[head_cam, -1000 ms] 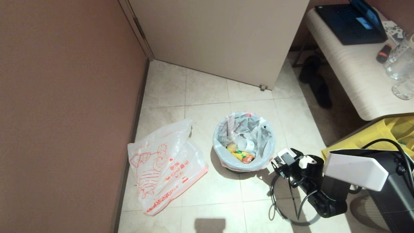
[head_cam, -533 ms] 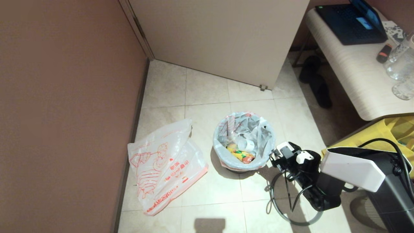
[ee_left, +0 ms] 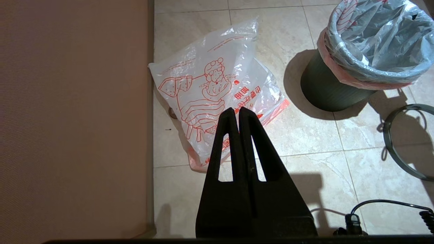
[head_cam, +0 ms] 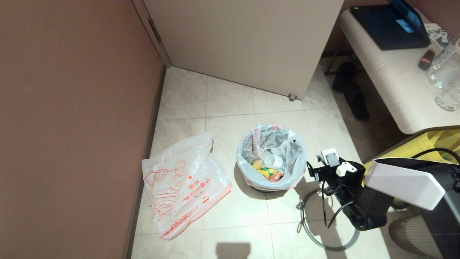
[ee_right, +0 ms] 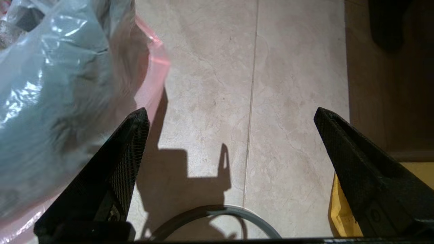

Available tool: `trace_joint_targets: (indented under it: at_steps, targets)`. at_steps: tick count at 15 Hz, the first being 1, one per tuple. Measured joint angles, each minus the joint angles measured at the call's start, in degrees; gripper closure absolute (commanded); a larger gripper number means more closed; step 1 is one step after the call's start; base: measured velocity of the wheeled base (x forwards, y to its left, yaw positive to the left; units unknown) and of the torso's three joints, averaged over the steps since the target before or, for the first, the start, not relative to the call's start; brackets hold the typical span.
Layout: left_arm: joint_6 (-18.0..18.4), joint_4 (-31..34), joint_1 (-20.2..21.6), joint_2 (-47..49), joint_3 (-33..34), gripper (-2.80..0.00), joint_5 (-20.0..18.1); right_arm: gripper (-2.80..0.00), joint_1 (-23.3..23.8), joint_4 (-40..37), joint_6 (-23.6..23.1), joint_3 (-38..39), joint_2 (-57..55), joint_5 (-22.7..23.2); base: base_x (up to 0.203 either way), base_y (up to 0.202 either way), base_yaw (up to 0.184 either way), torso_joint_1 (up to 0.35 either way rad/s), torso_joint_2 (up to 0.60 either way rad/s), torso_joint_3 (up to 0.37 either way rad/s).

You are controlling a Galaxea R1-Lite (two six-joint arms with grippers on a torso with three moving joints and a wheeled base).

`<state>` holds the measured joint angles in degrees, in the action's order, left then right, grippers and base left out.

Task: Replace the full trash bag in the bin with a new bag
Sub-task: Place the trash bag on the floor

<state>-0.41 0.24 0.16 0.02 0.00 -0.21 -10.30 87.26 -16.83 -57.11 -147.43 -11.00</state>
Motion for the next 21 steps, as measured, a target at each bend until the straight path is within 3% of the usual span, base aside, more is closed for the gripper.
trace_joint_targets:
  at_steps: [7,12,15,18,21]
  targets:
    - [0.0,0.0,0.0,0.0,0.0,0.00,0.0,-2.80,-0.4,0.0,-0.2,7.1,-1.0,1.4,0.000,0.000,0.000,0.000,0.00,0.000]
    - [0.0,0.0,0.0,0.0,0.0,0.00,0.0,-2.80,-2.6,0.0,-1.7,7.9,-3.8,2.3,0.000,0.000,0.000,0.000,0.00,0.000]
    - [0.0,0.0,0.0,0.0,0.0,0.00,0.0,-2.80,-5.2,0.0,-2.0,4.2,-5.3,2.1,0.000,0.000,0.000,0.000,0.00,0.000]
    - [0.0,0.0,0.0,0.0,0.0,0.00,0.0,-2.80,-5.3,-0.1,-2.8,-3.6,-6.8,-0.2,0.000,0.000,0.000,0.000,0.00,0.000]
    - [0.0,0.0,0.0,0.0,0.0,0.00,0.0,-2.80,-4.2,0.0,-2.8,-6.0,-6.1,-1.1,0.000,0.000,0.000,0.000,0.00,0.000]
